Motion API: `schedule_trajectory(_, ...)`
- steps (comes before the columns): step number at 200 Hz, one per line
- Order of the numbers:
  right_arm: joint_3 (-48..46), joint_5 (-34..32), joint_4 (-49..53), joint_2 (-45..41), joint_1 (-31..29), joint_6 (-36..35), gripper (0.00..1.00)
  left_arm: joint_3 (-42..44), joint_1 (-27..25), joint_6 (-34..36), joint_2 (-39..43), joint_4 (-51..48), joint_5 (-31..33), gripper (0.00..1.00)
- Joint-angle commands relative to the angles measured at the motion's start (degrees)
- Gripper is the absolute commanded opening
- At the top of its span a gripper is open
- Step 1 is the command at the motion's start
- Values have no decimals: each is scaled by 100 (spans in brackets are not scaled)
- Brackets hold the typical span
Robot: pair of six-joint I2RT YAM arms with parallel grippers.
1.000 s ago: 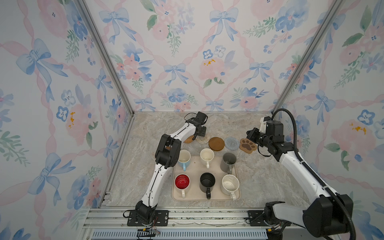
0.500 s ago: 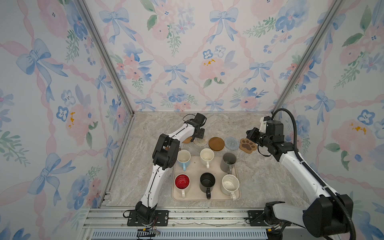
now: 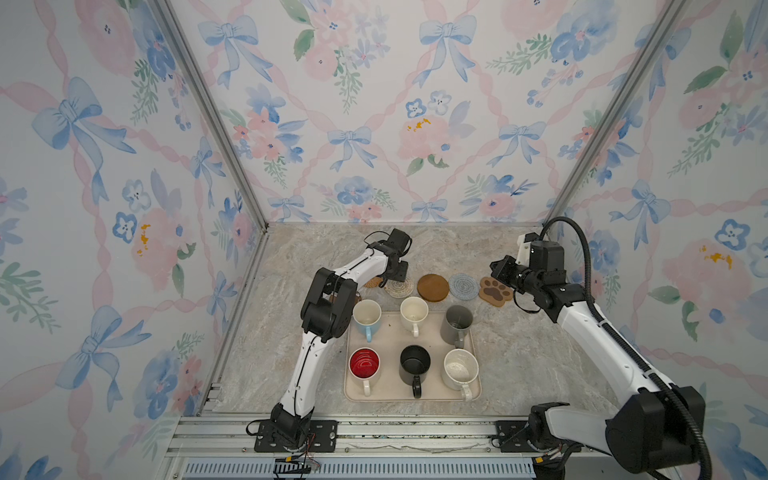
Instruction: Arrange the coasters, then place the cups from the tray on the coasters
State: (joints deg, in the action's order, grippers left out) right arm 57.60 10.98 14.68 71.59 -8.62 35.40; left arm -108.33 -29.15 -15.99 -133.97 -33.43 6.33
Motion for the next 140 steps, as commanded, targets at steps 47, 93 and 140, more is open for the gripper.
schedule_trajectory(47, 31, 20, -9, -35, -78, 2, 0, 78, -48, 96, 157, -472, 85, 62)
schedule_trajectory(93, 32, 17, 34, -83, -83, 2, 0, -417, -39, 155, 197, -471, 188, 69)
schedule_trajectory(140, 58, -19, 114, -156, -87, -15, 0, -924, -14, 157, 281, -471, 356, 70)
